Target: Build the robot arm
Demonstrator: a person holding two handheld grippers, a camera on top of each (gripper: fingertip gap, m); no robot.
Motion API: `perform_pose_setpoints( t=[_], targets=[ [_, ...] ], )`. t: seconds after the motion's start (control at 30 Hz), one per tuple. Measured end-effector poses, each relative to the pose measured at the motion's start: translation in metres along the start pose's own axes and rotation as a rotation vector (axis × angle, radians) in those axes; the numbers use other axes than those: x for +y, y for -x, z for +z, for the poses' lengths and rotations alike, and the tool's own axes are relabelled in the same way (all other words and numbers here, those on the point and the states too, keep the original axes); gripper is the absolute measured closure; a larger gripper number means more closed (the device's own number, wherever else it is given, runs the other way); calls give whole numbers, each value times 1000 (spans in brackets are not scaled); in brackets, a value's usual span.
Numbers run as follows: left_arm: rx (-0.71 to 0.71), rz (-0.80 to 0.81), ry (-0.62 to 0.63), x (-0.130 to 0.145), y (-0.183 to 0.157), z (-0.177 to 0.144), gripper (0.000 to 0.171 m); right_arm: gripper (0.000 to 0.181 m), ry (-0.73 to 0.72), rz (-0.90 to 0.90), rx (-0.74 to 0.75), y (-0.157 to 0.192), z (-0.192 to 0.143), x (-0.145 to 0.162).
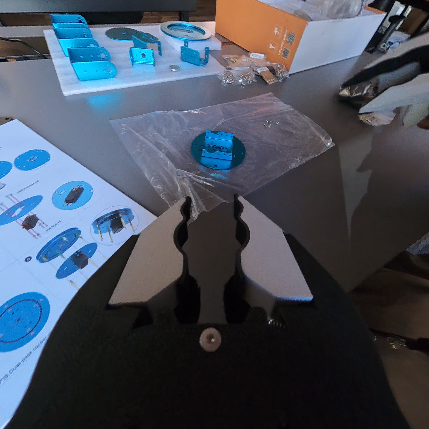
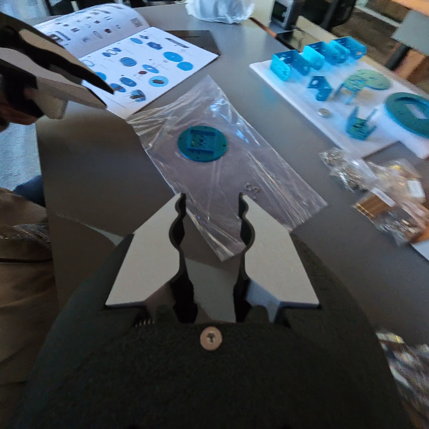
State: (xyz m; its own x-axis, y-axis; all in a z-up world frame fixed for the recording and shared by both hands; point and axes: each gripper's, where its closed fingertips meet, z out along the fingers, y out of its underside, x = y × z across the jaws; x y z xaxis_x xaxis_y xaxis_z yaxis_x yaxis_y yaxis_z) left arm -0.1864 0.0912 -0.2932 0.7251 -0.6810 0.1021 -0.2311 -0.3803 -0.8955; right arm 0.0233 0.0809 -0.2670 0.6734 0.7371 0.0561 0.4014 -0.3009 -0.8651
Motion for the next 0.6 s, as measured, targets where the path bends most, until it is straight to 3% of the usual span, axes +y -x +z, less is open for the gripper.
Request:
perform_pose_setpoints(
  t=[0.1,0.27,0.4,0.6],
  targets=[
    [13,40,26,-3,-4,8,135,120,40,-18,-91,3,33,-6],
    [19,105,45,-12,-4,16,135,118,163,-127,-95,-21,72,3],
    [12,131,47,-10,0,20,135,144,208,-100,-104,-41,78,19],
    [61,119,8,-15,-6,30,135,158,272,-125,-102,-55,77,45]
  ],
)
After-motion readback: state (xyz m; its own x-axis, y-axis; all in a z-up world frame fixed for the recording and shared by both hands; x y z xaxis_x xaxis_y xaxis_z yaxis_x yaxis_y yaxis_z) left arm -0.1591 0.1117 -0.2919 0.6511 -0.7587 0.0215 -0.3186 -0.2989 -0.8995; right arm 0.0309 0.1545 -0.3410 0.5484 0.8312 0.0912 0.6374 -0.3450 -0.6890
